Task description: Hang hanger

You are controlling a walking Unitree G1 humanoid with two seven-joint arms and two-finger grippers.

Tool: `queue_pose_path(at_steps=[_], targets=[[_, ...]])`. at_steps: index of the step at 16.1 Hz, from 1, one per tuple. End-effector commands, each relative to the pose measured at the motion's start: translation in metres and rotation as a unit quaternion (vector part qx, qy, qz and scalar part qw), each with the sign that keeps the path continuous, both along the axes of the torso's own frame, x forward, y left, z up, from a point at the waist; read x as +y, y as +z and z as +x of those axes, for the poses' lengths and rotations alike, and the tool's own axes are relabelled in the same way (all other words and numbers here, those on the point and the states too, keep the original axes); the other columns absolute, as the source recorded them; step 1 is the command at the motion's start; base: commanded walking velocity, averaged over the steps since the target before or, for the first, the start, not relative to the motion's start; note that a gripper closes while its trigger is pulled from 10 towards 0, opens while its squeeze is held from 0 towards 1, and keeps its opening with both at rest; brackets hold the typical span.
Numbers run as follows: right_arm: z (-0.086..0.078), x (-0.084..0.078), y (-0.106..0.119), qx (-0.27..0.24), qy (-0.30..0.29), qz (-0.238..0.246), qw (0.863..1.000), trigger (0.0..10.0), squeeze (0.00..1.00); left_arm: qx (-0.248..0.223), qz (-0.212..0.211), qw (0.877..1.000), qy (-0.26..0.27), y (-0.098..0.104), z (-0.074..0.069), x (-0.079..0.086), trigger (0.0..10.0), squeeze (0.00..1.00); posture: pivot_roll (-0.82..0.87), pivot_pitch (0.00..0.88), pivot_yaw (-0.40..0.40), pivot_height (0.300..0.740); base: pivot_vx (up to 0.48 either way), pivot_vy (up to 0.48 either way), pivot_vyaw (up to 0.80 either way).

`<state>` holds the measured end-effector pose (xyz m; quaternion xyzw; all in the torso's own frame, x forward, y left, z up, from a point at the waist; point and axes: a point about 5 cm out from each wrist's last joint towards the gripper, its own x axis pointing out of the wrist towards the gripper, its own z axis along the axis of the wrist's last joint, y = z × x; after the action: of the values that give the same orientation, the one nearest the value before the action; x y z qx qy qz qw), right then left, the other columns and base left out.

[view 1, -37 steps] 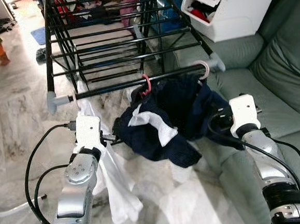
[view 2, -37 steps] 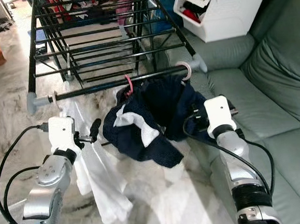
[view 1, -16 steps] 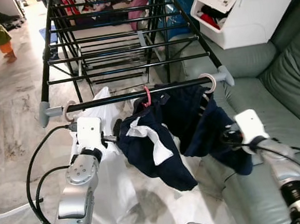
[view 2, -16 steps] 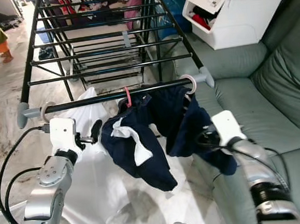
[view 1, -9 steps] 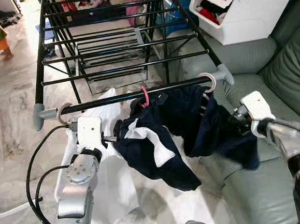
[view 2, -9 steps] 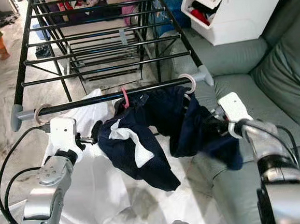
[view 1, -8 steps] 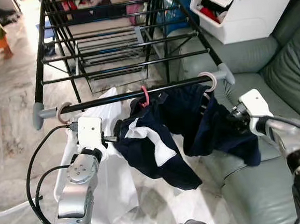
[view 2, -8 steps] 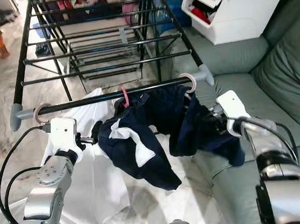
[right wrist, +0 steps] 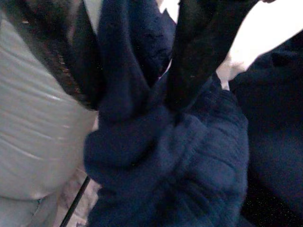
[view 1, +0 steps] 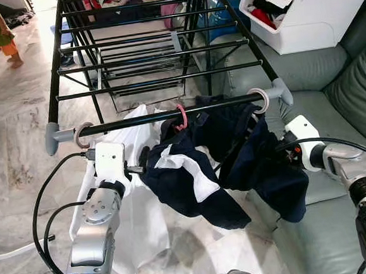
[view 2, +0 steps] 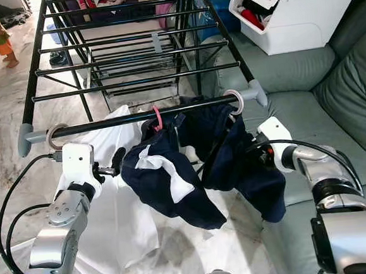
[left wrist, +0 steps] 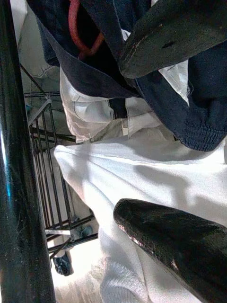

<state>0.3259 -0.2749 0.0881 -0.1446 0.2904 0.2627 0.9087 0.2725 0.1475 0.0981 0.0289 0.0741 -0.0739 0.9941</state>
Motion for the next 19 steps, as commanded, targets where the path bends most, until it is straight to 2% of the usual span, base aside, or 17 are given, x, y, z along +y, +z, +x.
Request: queue_pose_path(at_steps=[1, 10, 15, 19], targets=[[0.003, -0.004, 0.006, -0.001, 0.001, -0.006, 1.000, 0.0, 0.00, 0.001, 0.000, 1.000, -0.001, 0.001, 0.001, -0.001, 10.0, 0.00, 0.04, 0.033, -0.010, 0.740, 0.000, 0.000, 0.00], [0.003, -0.003, 0.007, -0.003, 0.005, 0.007, 1.000, 0.0, 0.00, 0.003, -0.001, 1.000, -0.004, 0.001, 0.002, -0.002, 10.0, 0.00, 0.03, 0.032, -0.008, 0.740, 0.000, 0.000, 0.00], [0.003, 0.001, 0.005, -0.006, 0.007, 0.010, 1.000, 0.0, 0.00, 0.004, 0.001, 1.000, -0.005, 0.001, 0.001, -0.001, 10.0, 0.00, 0.04, 0.034, -0.006, 0.740, 0.000, 0.000, 0.00], [0.004, 0.012, 0.001, -0.006, 0.019, 0.036, 0.999, 0.0, 0.00, 0.005, 0.003, 1.000, -0.005, 0.001, 0.001, -0.001, 10.0, 0.00, 0.04, 0.035, -0.004, 0.740, 0.000, 0.000, 0.00]])
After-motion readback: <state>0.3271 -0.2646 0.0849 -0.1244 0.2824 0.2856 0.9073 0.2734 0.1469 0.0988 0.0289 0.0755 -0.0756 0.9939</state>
